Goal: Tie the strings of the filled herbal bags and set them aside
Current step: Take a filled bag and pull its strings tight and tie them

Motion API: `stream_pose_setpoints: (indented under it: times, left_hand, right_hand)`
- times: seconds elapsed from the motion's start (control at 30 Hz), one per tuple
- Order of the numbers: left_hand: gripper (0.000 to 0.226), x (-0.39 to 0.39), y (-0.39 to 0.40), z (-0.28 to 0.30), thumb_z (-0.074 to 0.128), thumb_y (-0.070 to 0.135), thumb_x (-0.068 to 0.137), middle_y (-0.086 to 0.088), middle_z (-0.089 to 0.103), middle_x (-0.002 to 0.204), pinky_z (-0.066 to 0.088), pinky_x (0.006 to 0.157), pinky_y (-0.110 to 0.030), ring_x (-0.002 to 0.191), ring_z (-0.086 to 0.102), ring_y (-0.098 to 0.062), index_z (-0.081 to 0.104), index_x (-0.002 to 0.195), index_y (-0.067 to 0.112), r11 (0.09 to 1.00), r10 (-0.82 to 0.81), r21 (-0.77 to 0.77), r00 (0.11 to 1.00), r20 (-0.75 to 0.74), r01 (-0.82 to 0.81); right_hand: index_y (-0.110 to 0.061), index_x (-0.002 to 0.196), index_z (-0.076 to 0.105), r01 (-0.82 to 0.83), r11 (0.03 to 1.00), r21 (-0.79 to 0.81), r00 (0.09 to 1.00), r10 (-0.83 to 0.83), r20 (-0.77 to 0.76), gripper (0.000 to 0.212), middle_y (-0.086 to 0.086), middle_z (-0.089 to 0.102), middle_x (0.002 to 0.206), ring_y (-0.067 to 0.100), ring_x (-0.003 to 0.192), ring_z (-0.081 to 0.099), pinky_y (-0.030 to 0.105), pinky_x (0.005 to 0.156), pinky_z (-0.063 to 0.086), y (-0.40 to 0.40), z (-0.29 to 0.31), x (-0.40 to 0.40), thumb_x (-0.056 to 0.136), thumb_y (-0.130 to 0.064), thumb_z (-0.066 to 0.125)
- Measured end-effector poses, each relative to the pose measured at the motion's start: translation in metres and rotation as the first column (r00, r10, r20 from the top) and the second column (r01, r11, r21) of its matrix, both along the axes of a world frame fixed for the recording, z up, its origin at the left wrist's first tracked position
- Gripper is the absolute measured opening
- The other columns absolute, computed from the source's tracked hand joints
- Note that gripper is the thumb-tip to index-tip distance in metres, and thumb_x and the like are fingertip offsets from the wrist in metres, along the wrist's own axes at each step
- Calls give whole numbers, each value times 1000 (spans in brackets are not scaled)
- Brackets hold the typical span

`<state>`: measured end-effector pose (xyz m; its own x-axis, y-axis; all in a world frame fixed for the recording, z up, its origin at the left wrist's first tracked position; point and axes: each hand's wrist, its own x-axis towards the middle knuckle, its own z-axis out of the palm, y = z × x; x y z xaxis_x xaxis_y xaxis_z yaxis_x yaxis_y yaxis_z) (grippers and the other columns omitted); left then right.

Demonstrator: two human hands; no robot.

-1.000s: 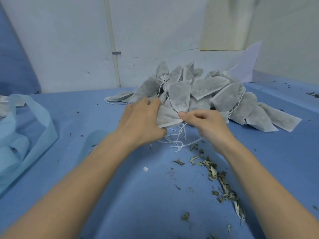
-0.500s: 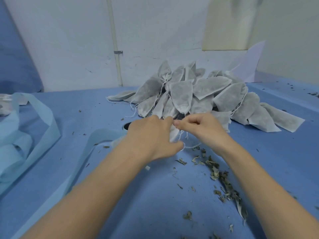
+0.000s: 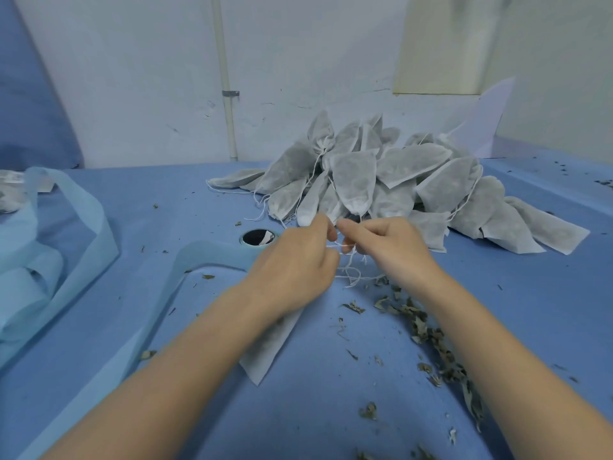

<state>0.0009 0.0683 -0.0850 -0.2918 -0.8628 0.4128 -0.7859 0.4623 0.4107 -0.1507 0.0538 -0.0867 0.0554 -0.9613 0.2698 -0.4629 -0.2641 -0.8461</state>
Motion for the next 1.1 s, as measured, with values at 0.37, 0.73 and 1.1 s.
stream_pose_setpoints:
  times: [0.37, 0.73, 1.1]
  left_hand:
    - [29, 6, -1, -8, 41, 33, 99, 14, 49, 59, 33, 61, -14, 60, 43, -1, 47, 72, 26, 995, -84, 18, 907, -413, 101]
    - [9, 1, -1, -14, 56, 24, 92, 10, 67, 72, 39, 61, -15, 59, 53, 5, 56, 83, 24, 979, 176, 200, 689, -703, -46]
    - [19, -1, 8, -16, 58, 29, 91, 5, 70, 77, 44, 77, -23, 80, 62, -9, 64, 86, 12, 992, 119, 51, 789, -603, -111]
  right_hand:
    - [-12, 48, 53, -487, 789, 375, 437, -152, 887, 28, -8, 23, 44, 8, 46, 7, 18, 36, 6, 2, 4, 15, 75, -18, 52]
    - [-8, 104, 65, -444, 875, 193, 322, -45, 946, 35, -7, 31, 49, 5, 38, 20, 17, 38, 11, 12, -6, 36, 87, -5, 34]
    - [-35, 110, 69, -190, 965, 179, 903, 100, 418, 52, -6, 40, 51, 4, 43, 30, 11, 39, 27, 16, -5, 38, 84, -1, 39]
